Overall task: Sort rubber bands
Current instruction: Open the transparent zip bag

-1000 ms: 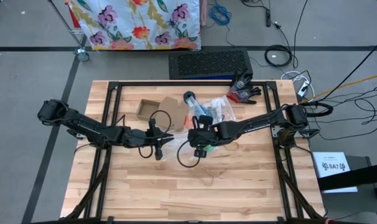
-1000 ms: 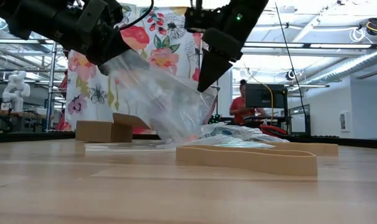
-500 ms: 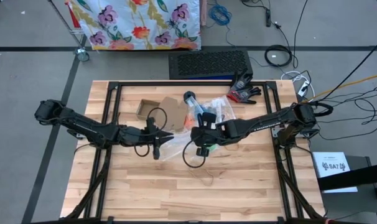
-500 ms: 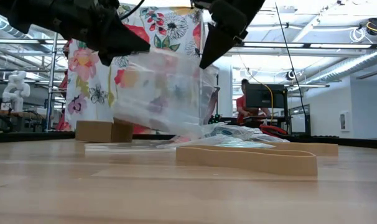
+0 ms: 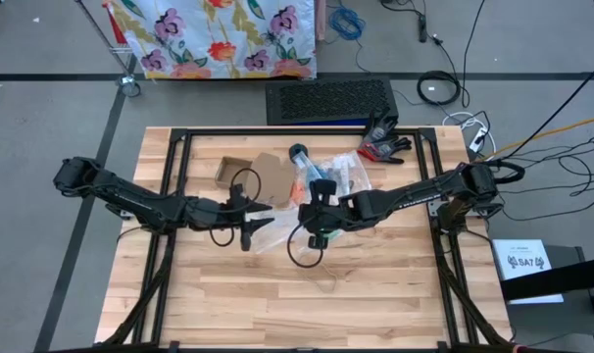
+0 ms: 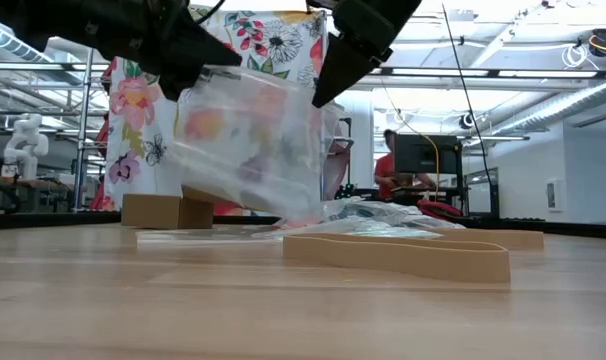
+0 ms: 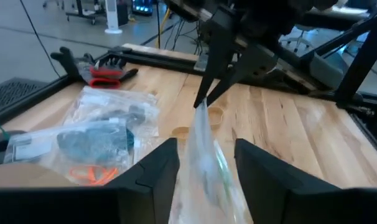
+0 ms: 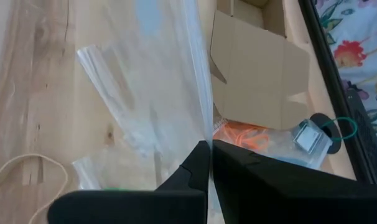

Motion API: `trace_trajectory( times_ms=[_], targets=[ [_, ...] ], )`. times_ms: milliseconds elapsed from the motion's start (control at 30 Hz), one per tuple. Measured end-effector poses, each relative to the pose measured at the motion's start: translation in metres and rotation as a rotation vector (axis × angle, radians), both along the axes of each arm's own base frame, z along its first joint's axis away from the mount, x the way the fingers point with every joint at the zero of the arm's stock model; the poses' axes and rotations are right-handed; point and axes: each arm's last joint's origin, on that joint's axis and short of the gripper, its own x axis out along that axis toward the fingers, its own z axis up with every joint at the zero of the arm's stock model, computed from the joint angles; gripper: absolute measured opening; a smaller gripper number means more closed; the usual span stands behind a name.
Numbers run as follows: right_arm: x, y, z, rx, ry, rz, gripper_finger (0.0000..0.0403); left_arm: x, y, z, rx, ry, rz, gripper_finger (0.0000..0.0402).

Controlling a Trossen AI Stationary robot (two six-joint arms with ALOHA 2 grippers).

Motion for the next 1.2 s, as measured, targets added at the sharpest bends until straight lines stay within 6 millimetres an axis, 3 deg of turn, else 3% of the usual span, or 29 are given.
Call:
trace_trajectory(
  times_ms=[267,433,767,1200],
  targets=[
    [0.003,0.000,-0.001,-0.096,0.017,0.048,0.0000,-0.009,0.007,0.019,0.007,-0.102,0.023,0.0166],
    [0.013,0.001,-0.012,-0.183,0.051,0.148,0.0000,-0.007,0.020,0.012,-0.100,0.050,0.030,0.0166],
    [0.025,0.001,-0.025,-0.283,0.067,0.177,0.0000,0.008,0.037,0.044,-0.169,0.250,0.013,0.0166],
    [0.028,0.000,-0.022,-0.393,0.053,0.170,0.0000,0.033,0.047,0.023,-0.275,0.411,0.011,0.0166]
  ],
)
